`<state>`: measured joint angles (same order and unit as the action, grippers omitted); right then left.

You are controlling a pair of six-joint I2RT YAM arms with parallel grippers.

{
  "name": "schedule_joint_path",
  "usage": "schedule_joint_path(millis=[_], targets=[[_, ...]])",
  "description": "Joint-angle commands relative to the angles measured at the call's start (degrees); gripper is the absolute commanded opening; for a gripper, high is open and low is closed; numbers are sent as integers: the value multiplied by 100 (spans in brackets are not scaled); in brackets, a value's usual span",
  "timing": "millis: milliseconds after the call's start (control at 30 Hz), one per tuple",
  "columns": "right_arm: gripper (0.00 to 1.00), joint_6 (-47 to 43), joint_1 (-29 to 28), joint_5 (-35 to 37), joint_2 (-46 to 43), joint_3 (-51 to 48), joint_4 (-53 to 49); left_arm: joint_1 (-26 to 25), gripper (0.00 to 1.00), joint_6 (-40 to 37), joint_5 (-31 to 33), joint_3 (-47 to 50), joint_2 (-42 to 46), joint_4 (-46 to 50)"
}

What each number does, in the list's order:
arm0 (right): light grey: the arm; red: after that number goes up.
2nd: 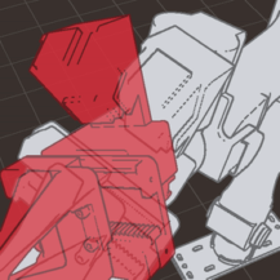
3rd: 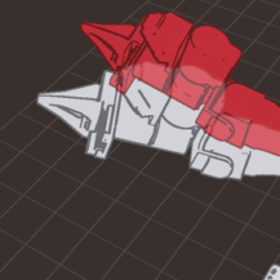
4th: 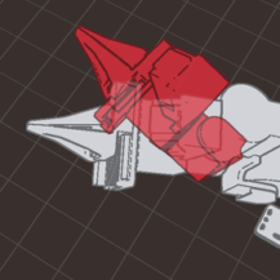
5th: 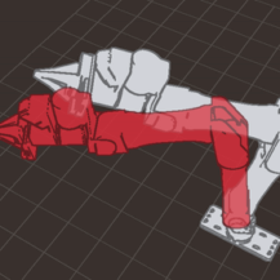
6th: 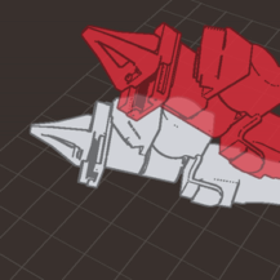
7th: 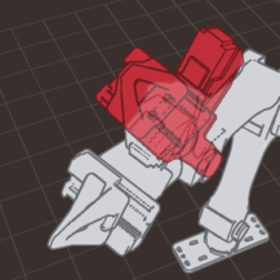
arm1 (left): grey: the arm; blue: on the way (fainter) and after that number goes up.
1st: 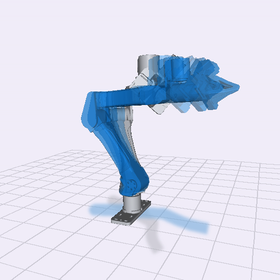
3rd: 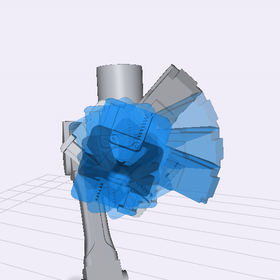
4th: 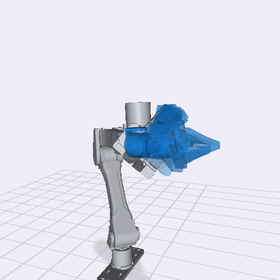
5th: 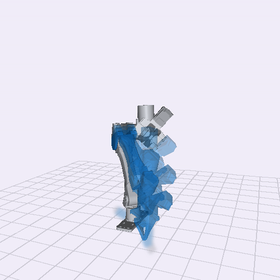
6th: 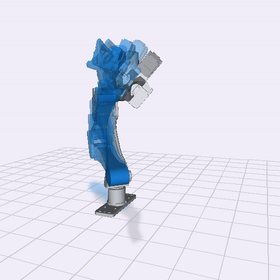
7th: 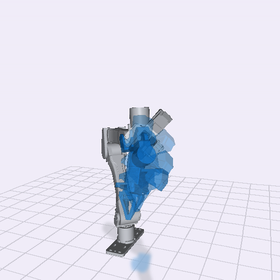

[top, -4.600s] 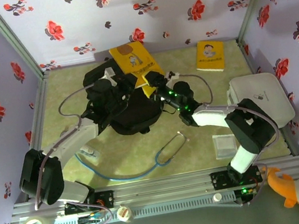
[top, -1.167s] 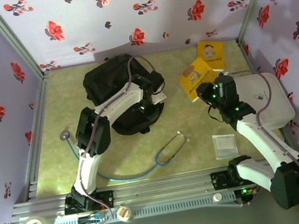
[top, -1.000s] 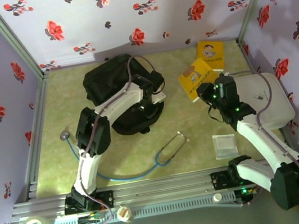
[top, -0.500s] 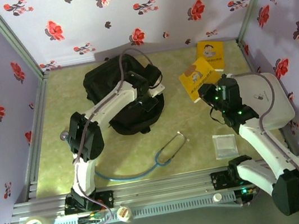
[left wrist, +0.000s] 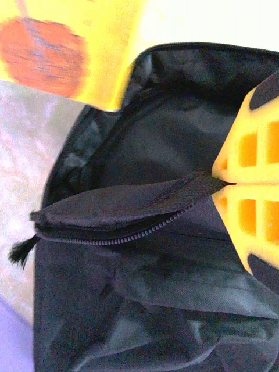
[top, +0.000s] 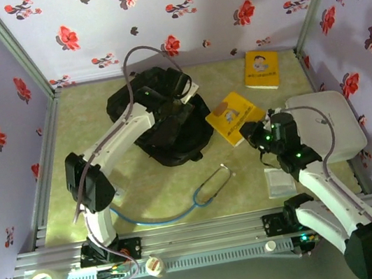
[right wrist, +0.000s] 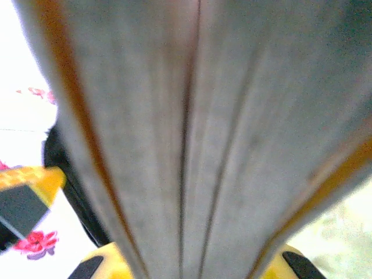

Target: Pack the student bag

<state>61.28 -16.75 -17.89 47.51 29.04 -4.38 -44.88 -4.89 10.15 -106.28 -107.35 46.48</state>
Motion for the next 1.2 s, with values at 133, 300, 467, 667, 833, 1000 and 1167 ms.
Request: schedule_joint_path(millis=[133,300,467,667,833,1000,1167], targets=[[12,226,-750,-250,251,127,1367,-3,0,137,-70,366,537,-1151],[12,249,-1012,-250,965,392,1835,-4,0,172,-189,432,614,-1234],[12,431,-1076,-232,1678,585,2435,-3,0,187,-254,450,645,-1245],[12,535,-1178,-302,2325,984,2940,-5,0,198,-298,421,643,-1246],[12,656,-1302,-191,2851,1135,2785,-9,0,210,-312,358,610,-1260],[12,849,-1409,-64,3434,1185,2797,-3,0,260,-346,352,610,-1263],[12,846,-1475,-40,4073,1570,2999,-7,0,303,-415,353,615,-1270]])
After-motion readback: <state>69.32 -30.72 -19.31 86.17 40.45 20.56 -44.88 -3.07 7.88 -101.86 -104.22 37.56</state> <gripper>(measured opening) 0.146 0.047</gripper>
